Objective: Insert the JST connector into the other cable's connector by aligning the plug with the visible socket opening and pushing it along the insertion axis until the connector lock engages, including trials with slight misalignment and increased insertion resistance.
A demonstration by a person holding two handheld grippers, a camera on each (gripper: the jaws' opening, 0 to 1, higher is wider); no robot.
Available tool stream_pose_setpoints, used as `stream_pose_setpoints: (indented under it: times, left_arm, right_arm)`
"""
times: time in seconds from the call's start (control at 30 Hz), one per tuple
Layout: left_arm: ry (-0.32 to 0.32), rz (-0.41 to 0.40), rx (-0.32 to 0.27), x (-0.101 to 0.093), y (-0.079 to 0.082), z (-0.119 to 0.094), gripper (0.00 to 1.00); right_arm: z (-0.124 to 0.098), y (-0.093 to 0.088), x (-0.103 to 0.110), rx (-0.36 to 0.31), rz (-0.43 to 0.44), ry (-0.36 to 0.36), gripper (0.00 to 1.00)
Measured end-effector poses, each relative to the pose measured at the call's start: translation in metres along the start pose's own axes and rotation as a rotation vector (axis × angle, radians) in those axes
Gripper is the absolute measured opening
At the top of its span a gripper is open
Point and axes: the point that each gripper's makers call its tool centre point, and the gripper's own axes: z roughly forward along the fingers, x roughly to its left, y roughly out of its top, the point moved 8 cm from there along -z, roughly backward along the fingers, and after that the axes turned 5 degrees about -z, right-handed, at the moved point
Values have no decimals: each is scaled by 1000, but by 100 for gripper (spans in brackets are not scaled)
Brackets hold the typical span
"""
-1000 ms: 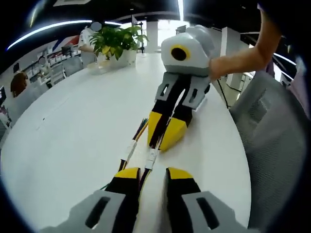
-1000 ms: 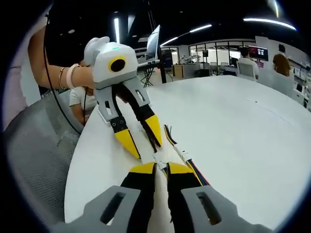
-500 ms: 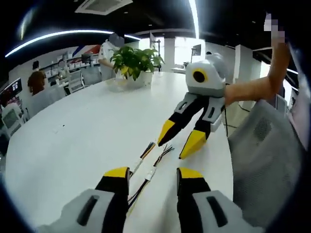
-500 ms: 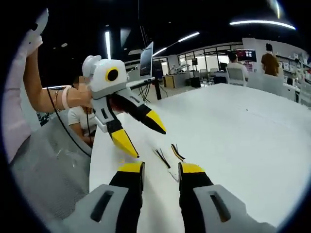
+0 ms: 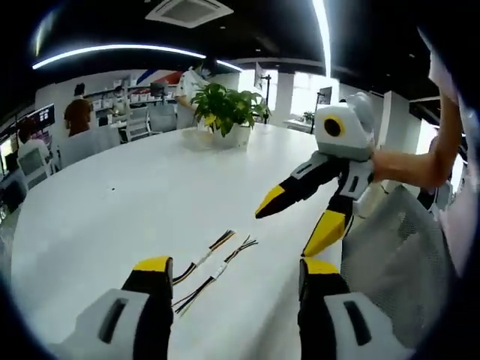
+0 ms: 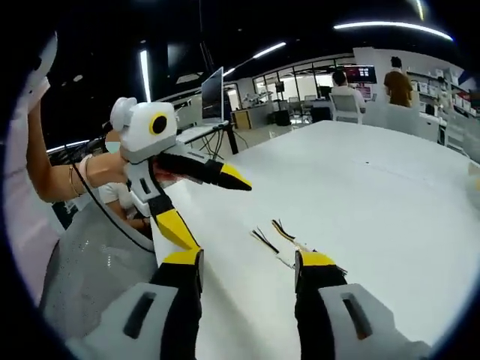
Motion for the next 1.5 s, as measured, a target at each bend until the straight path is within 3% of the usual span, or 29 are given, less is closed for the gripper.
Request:
stream_pose_setpoints:
  times: [0.17,0.33,0.7,0.93,1.5]
  left_arm:
    - [22,-33,-7,-8,-1,-9,66]
    - [155,-6,51,-10,-5,-22,69]
    - [171,-120,8,-32,-7,-42,84]
    - [183,-165,28,-34,-14,-50,90]
    - [222,-257,43,-41,-34,-59,91]
  right_arm:
    - [-9,-2,6,4,16,-28,50]
    - [-21,-1,9,0,33,-89,56]
    - [-33,-11,20,45,89,-129,58]
    - [-38,-17,27,56,115,-141,59]
    - [-43,-31,36,140,145,-184,61]
